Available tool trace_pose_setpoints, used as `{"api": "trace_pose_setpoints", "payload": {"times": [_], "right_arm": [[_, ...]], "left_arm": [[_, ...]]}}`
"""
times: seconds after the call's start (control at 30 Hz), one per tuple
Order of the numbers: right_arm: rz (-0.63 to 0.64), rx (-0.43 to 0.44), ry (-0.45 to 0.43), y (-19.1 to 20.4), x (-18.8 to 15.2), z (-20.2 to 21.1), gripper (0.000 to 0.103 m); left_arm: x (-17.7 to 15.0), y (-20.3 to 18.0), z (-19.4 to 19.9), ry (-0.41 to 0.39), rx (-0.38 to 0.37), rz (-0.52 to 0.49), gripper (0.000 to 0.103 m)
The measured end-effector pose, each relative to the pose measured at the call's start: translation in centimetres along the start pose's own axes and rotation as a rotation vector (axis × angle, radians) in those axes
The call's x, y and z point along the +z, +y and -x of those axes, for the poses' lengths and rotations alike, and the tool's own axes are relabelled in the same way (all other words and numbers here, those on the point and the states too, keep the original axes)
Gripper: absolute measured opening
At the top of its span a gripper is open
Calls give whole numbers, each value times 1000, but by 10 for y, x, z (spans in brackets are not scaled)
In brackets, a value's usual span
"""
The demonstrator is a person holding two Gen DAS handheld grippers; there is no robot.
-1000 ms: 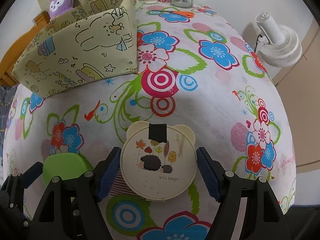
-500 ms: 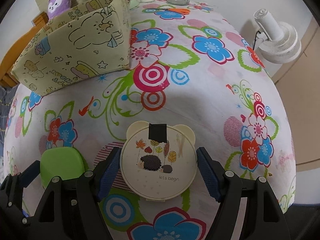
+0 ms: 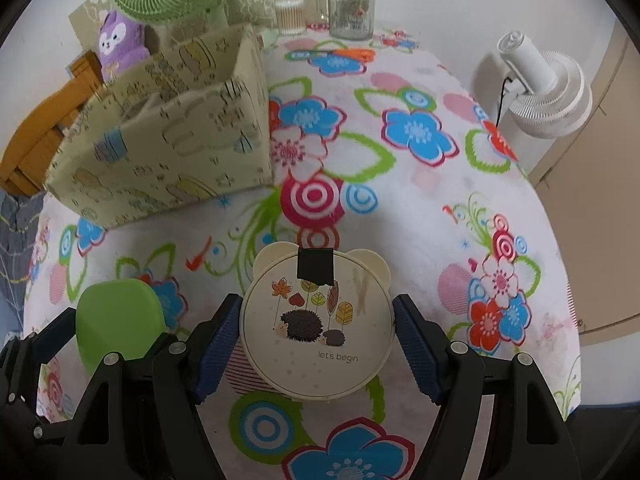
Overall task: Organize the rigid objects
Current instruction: 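Lift the green lid with the left tool while the right tool carries the tin toward the box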
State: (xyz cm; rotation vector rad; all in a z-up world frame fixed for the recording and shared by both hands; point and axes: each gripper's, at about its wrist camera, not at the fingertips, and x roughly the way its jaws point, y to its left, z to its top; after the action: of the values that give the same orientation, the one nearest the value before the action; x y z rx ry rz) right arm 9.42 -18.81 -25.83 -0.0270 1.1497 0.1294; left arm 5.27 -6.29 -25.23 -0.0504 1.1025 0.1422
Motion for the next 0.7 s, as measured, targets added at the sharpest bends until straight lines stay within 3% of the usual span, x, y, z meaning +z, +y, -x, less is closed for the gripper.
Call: {"api": "trace_pose_setpoints", "payload": {"times": [0.7], "right_arm": [[-53,2,-132,15,29,67,78]], "left_arm": [[34,18,57,-120,-29,-15,96]]}}
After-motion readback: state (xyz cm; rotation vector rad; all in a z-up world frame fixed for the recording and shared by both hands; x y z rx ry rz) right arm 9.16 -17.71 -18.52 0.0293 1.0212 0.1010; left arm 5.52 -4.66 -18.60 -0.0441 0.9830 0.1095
